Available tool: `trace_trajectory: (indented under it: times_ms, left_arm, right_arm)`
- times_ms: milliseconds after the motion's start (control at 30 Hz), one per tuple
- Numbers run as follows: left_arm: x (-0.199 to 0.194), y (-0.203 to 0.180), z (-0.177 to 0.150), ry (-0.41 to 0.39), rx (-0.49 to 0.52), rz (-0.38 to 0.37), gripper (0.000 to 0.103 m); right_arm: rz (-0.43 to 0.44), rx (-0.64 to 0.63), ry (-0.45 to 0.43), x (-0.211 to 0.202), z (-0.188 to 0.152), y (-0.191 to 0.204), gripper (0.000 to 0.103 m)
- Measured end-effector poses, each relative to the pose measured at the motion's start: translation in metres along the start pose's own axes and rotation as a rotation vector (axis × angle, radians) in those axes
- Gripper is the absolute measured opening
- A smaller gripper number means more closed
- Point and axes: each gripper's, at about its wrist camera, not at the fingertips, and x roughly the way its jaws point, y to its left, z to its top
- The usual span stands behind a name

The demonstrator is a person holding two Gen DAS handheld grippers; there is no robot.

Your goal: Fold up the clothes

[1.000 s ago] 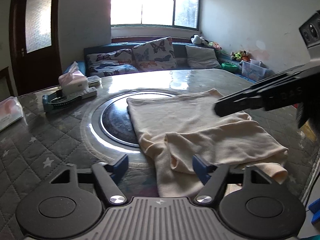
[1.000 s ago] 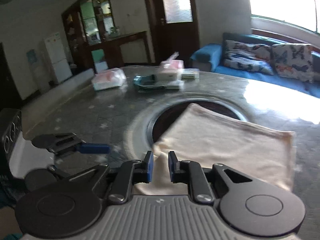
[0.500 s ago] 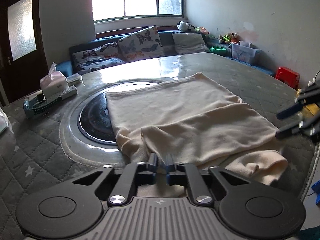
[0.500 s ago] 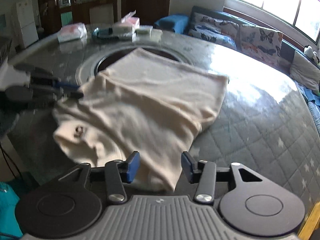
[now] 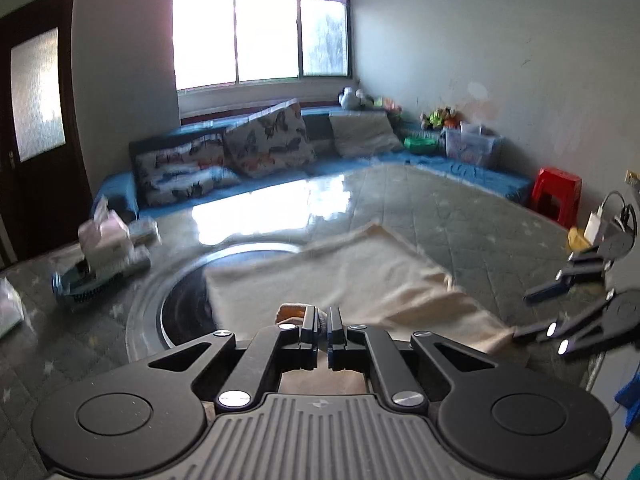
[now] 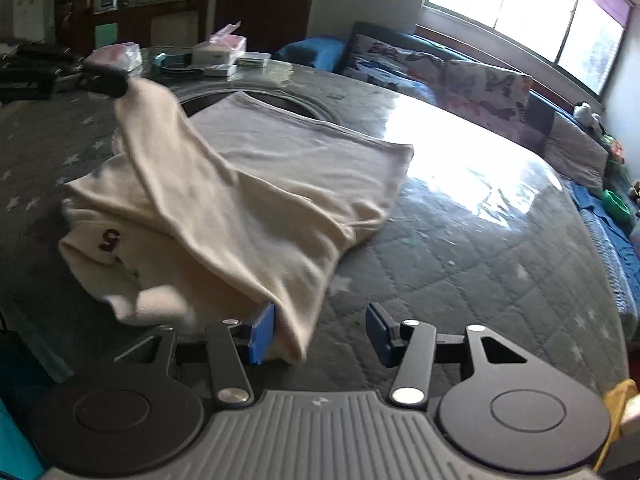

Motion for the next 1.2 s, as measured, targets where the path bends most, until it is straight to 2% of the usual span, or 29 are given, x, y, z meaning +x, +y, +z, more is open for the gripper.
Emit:
trace_trajectory:
  times_ms: [100,233,333,400,467,600,733,867,1033,1200]
  left_arm:
    - [0.005,0.004,-0.02,0.083,0.029,0.008,0.007]
    - [0.008,0.014,-0.037,0.161,0.032,0.043,0.008]
    - [0.009,0.026,-0.034,0.154,0.003,0.051,0.008]
    - [0.012,0.026,-0.028,0.132,-0.011,0.029,0.008]
    - [0.017,0.025,-0.022,0.114,-0.023,0.007,0.008]
    - [0.042,0.02,-0.016,0.119,-0.04,-0.035,0.008]
    - [0.064,0.018,-0.016,0.136,-0.039,-0.06,0.008]
    - [0.087,0.024,-0.025,0.19,-0.062,-0.041,0.008]
    - [0.082,0.024,-0.026,0.173,-0.063,-0.062,0.008]
    - [0.078,0.027,-0.023,0.149,-0.057,-0.049,0.008]
  right_arm:
    - [0.005,0.025,0.008,-0.006,-0.003,-0.009,0.051]
    - [0.076,0.077,-0.001,-0.015,0.001,-0.024,0.047]
    - [0.094,0.084,-0.031,-0.016,0.012,-0.028,0.043]
    - [0.105,0.087,-0.047,-0.01,0.021,-0.028,0.039]
    - [0.124,0.093,-0.057,0.001,0.031,-0.027,0.031]
    - [0.159,0.106,-0.046,0.028,0.046,-0.024,0.022]
    - [0.165,0.125,-0.029,0.051,0.051,-0.025,0.02]
    - [0.166,0.142,-0.017,0.064,0.05,-0.026,0.016]
    - [0.155,0.099,-0.04,0.055,0.057,-0.019,0.016]
    - [0.172,0.072,-0.037,0.068,0.063,-0.01,0.016]
